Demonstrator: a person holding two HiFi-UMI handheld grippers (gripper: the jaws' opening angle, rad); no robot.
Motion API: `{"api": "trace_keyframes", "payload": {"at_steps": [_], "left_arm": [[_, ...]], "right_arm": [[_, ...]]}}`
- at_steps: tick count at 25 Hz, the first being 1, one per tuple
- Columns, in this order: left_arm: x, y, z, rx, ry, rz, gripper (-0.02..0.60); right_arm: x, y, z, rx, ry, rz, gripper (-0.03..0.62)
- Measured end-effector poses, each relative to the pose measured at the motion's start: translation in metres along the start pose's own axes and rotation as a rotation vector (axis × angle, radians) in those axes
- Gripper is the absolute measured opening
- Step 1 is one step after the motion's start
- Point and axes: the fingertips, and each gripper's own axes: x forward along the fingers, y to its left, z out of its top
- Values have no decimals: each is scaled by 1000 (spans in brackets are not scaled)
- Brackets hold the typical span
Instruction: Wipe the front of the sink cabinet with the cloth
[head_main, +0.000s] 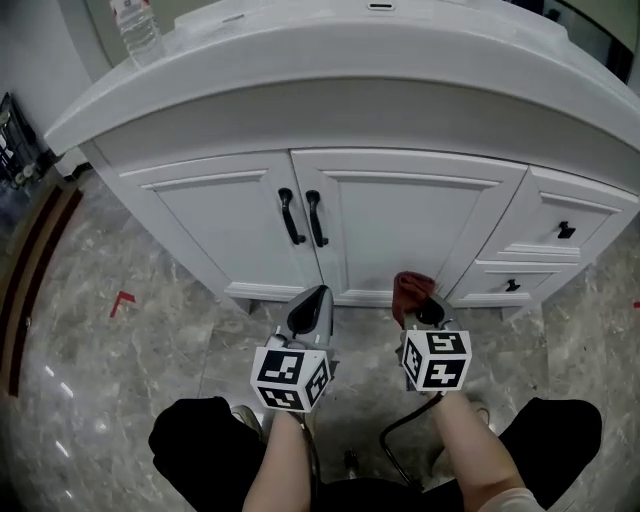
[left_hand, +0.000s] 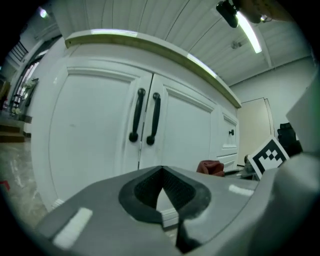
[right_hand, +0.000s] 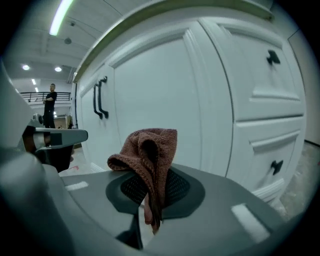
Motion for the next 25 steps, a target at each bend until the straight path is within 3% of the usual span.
{"api": "trace_keyframes", "payload": {"at_steps": [6,10,15,21,25], "left_arm": [[-64,-5,79,96,-188,7,1],[-114,-7,119,108,-280,14,1],[-170,-6,116,149,-262,23,1],[-221,-10,106,113,-267,4,1],[-248,-14,89,139,-242,-28,1]], "right_arm": [[-63,55,86,-137,-256,-10,80],[-101,87,100,-176,-320,-13,80],[-141,113,94,-139,-331,-29,80],[-183,146,76,-116,-337,-52,80],[-205,165,67,-109,-348,-75,80]]}}
